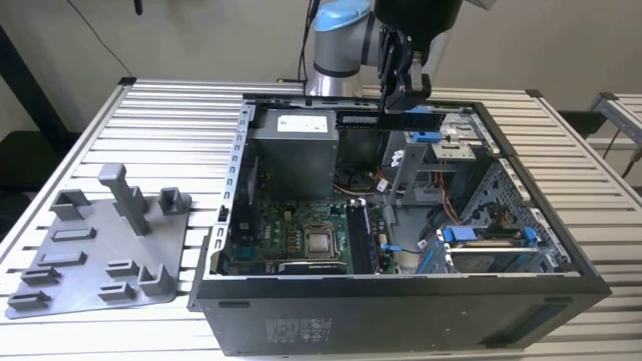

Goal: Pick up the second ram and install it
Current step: 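Insert the second ram into the second slot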

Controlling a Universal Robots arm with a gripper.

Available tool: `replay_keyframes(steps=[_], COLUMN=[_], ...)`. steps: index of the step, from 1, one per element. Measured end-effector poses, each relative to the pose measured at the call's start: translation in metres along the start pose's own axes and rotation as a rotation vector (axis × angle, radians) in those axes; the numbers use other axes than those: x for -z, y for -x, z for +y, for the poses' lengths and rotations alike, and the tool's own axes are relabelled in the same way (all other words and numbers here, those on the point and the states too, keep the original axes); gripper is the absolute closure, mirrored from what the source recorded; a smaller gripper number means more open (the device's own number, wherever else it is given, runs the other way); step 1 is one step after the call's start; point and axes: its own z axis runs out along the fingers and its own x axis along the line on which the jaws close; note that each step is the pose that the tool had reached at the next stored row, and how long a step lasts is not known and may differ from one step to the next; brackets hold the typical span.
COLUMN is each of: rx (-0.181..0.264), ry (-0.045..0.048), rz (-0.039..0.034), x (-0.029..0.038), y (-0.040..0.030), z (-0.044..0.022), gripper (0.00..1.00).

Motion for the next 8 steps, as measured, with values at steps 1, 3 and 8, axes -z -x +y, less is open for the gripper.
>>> replay_keyframes(steps=[1, 3, 8], rx=[0.000, 0.000, -0.003], ry=[0.0000, 0.0000, -0.0002], rz=[0.0001, 0.0001, 0.0002], x=[0.0000, 0.0000, 0.0000], y=[0.0000, 0.0000, 0.0000], z=[0.0000, 0.0000, 0.0000], gripper=[0.85, 0.85, 0.85])
